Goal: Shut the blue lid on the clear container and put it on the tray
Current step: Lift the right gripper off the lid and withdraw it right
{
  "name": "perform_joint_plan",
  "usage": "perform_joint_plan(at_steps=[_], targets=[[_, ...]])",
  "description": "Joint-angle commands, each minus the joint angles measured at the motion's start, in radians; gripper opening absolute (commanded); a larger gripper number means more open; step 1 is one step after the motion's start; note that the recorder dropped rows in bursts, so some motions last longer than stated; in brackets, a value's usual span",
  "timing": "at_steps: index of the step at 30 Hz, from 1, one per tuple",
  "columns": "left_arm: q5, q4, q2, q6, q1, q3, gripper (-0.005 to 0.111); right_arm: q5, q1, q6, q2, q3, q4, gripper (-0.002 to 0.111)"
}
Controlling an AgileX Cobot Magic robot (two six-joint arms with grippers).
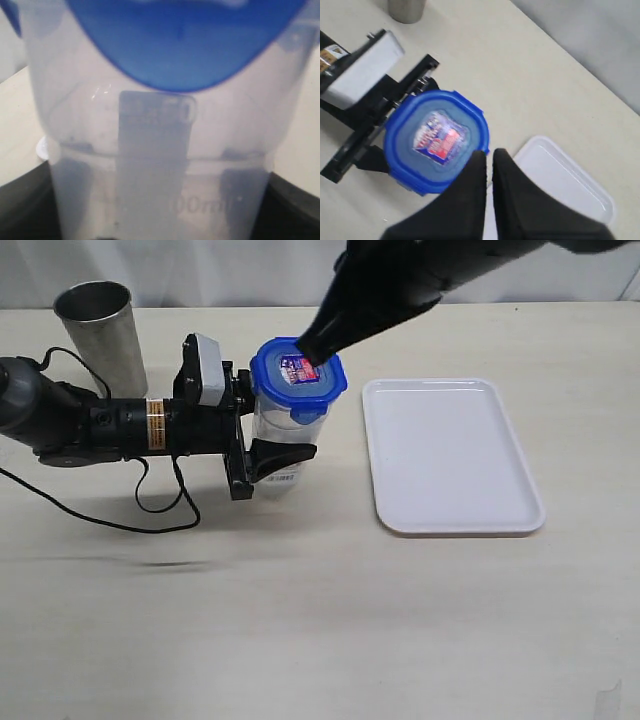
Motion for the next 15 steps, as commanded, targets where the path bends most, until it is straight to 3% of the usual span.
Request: perform_joint_plan(at_steps=[1,6,15], targets=[[-0.042,-0.018,-0.016,-0.001,0.0,-0.004,0.0,-0.094,-0.078,0.112,-0.028,0.132,-0.057,0.005],[-0.042,-0.016,-0.045,-0.039,0.0,-0.004,0.0,-0.231,-0.149,0.147,0.014,0.243,0.007,0.004],[-0.042,-0.014,-0.069,-0.054,0.0,-0.004,0.0,-0.321,-0.08,0.137,0.05,0.261,0.034,0.004]])
